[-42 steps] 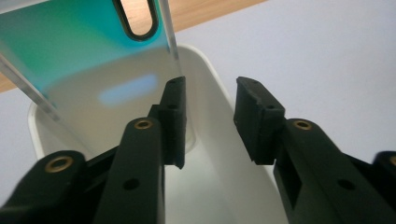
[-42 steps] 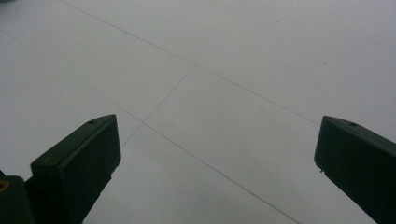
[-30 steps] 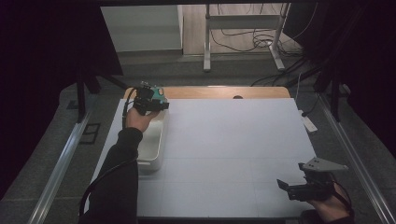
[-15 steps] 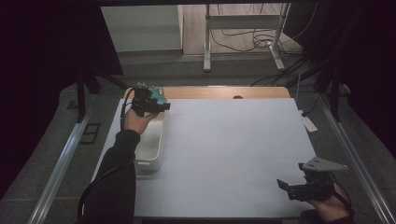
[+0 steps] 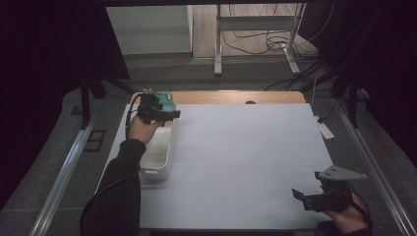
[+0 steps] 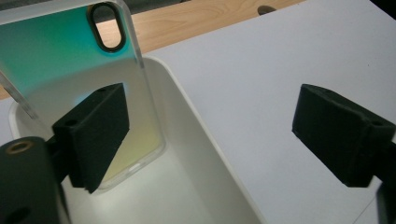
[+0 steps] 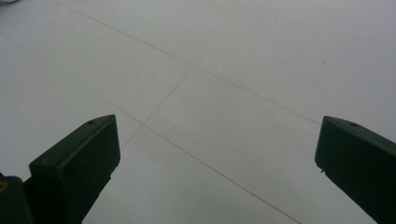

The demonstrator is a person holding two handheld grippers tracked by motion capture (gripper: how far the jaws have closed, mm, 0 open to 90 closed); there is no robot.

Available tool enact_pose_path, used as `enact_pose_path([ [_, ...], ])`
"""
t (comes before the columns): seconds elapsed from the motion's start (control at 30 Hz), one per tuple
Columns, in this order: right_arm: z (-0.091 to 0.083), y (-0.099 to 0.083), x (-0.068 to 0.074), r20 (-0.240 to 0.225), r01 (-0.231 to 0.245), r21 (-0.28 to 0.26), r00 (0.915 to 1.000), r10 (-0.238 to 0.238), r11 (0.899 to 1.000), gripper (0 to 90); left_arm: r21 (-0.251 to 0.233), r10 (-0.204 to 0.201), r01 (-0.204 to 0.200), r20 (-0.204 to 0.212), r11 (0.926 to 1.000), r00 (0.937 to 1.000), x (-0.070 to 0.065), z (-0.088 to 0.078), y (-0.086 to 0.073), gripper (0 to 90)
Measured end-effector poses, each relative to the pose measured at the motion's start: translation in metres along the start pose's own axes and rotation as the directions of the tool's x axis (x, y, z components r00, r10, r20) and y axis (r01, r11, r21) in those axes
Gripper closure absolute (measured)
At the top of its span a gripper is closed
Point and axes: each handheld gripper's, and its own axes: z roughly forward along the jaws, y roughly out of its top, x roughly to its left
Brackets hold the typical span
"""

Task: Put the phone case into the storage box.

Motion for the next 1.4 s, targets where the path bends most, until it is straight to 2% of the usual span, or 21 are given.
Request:
enact_pose_path([
  [0.2, 0.0, 0.0, 0.0, 0.001, -0.001, 0.0, 1.0, 0.001, 1.0, 0.0, 0.002, 0.028, -0.028, -0.005, 0.9996, 0.9996, -0.006, -0.005, -0.001, 2.0],
  [0.4, 0.0, 0.0, 0.0, 0.001, -0.002, 0.001, 1.0, 0.002, 1.0, 0.0, -0.024, 0.049, -0.049, 0.008, 0.9985, 0.9988, -0.01, -0.011, -0.003, 0.0],
  [0.83, 0.0, 0.0, 0.0, 0.005, -0.006, 0.002, 1.0, 0.006, 1.0, 0.0, -0.053, 0.082, -0.079, 0.043, 0.9954, 0.9957, -0.018, -0.02, -0.009, 0.0],
  [1.1, 0.0, 0.0, 0.0, 0.004, -0.006, 0.004, 1.0, 0.006, 1.0, 0.0, -0.07, 0.094, -0.09, 0.047, 0.9935, 0.9945, -0.022, -0.024, -0.011, 0.0],
  [1.13, 0.0, 0.0, 0.0, 0.004, -0.006, 0.004, 1.0, 0.006, 1.0, 0.0, -0.077, 0.107, -0.104, 0.046, 0.9916, 0.9932, -0.023, -0.026, -0.012, 0.0],
  [1.4, 0.0, 0.0, 0.0, 0.006, -0.007, 0.005, 1.0, 0.006, 1.0, 0.0, -0.096, 0.131, -0.126, 0.043, 0.9874, 0.9905, -0.025, -0.031, -0.016, 0.0],
])
